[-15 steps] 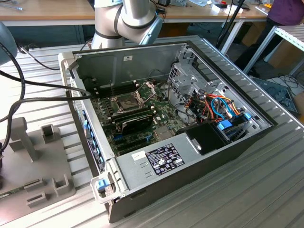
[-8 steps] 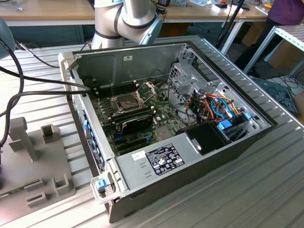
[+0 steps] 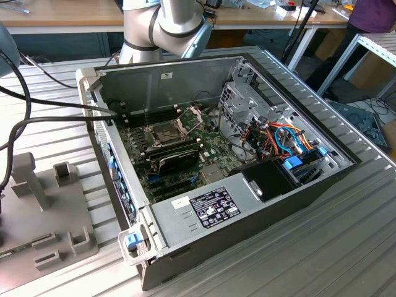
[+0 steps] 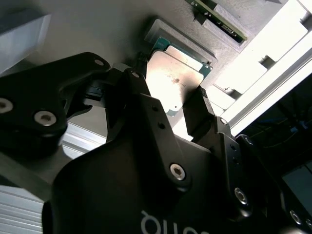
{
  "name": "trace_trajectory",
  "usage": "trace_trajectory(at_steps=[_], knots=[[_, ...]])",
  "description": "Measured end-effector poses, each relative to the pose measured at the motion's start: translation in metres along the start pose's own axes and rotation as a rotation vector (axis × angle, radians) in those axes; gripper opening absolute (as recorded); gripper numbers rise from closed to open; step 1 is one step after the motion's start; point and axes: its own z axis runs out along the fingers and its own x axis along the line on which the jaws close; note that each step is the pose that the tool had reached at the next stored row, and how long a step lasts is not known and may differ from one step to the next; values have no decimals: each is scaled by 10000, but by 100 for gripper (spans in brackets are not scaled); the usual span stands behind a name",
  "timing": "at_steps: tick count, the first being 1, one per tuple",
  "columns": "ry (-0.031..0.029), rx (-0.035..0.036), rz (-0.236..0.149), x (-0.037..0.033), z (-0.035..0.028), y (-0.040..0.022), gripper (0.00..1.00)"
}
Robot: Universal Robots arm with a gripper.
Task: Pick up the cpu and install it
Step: 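Pick up the cpu and move it towards the insertion slot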
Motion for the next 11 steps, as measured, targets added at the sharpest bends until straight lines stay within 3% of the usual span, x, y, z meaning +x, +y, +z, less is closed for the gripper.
trace_trajectory(at_steps=[11], knots=[[0,0,-6,1,-63,0,55]])
